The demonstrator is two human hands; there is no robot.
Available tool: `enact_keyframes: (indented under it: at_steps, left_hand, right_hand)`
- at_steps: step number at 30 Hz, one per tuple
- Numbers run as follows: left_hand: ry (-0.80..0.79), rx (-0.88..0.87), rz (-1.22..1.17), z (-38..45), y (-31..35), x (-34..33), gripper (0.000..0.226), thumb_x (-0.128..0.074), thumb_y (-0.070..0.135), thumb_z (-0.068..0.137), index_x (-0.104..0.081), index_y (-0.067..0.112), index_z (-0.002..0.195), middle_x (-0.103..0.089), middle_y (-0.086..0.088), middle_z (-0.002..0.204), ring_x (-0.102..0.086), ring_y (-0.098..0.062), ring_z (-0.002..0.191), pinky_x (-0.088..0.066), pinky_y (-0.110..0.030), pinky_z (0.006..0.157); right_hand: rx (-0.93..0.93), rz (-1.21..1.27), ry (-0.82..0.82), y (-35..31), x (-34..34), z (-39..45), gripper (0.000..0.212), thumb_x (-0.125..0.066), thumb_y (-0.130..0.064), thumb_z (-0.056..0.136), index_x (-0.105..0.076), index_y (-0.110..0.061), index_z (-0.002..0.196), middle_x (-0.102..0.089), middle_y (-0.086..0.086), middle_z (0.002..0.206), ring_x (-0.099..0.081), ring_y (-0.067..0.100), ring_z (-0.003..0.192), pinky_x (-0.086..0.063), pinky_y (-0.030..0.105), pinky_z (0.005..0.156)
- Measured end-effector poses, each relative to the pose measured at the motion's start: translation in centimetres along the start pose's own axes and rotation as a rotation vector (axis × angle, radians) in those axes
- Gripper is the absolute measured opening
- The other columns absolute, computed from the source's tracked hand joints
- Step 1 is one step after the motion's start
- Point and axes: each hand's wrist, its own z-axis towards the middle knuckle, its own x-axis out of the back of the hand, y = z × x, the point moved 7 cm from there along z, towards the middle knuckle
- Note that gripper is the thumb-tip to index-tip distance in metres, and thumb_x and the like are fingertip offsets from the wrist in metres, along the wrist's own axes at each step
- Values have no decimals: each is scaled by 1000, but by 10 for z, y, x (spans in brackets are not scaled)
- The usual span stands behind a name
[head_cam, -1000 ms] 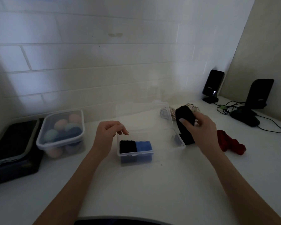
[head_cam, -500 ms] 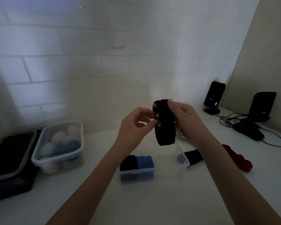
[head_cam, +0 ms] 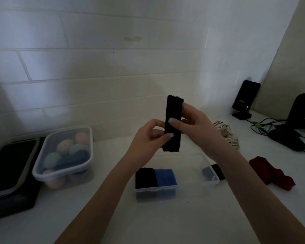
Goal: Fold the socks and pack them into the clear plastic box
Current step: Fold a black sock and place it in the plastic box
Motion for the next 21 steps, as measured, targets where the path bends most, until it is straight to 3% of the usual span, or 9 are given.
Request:
enact_keyframes:
  at_steps: [3, 6, 9, 12, 15, 19, 21]
  left_hand:
    - [33, 32, 9, 0, -5, 4, 20, -73, 17, 78, -58, 25, 88, -73, 2, 70, -68, -13, 62, -52, -24, 56]
    - [101, 64, 94, 0, -8, 10, 43, -78, 24, 72, -51, 29, 105, -68, 8, 73, -64, -7, 55, -47, -18, 48]
    - [58, 101, 158, -1, -8, 7, 56, -74, 29, 75, -47, 32, 124, -59, 8, 84, -59, -1, 51, -43, -14, 46]
    - [-67, 112, 201, -4, -7, -3, 26, -67, 31, 82, -62, 31, 108, -62, 13, 79, -52, 1, 45, -38, -12, 44]
    - [-93, 96, 157, -6, -4, -7, 6, -69, 23, 81, -67, 25, 86, -62, 16, 62, -51, 3, 45, -35, -9, 44]
    - [-61, 22, 253, -4, 1, -4, 13, -73, 21, 77, -67, 31, 81, -64, 9, 81, -58, 1, 68, -43, -10, 58]
    - [-69, 59, 186, -5, -2, -3, 12, -74, 18, 77, -68, 15, 87, -69, -1, 87, -63, -5, 76, -47, -16, 64]
  right_hand:
    - [11, 10, 32, -2, 5, -1, 29, -64, -2, 84, -63, -16, 110, -68, 19, 103, -64, 15, 82, -55, 30, 76]
    - [26, 33, 86, -5, 14, 0, 24, -65, -5, 83, -68, -20, 103, -73, 5, 95, -66, 9, 80, -55, 20, 70]
    - [34, 8, 121, -5, 19, 0, 17, -67, -14, 83, -72, -21, 98, -73, 13, 96, -68, 22, 86, -54, 41, 85]
    - [70, -59, 182, -7, 24, 0, 8, -71, -20, 80, -74, -19, 87, -67, 17, 91, -61, 34, 84, -50, 46, 83]
    - [87, -84, 234, -8, 30, 0, 2, -72, -22, 79, -73, -22, 78, -61, 5, 87, -53, 20, 77, -46, 35, 76]
    - [28, 8, 259, -4, 31, 0, 9, -67, -25, 83, -72, -33, 81, -72, 11, 92, -59, 8, 77, -47, 20, 67]
    - [-9, 27, 212, -2, 27, 0, 9, -65, -26, 85, -72, -31, 87, -74, 6, 89, -59, 9, 79, -47, 22, 68]
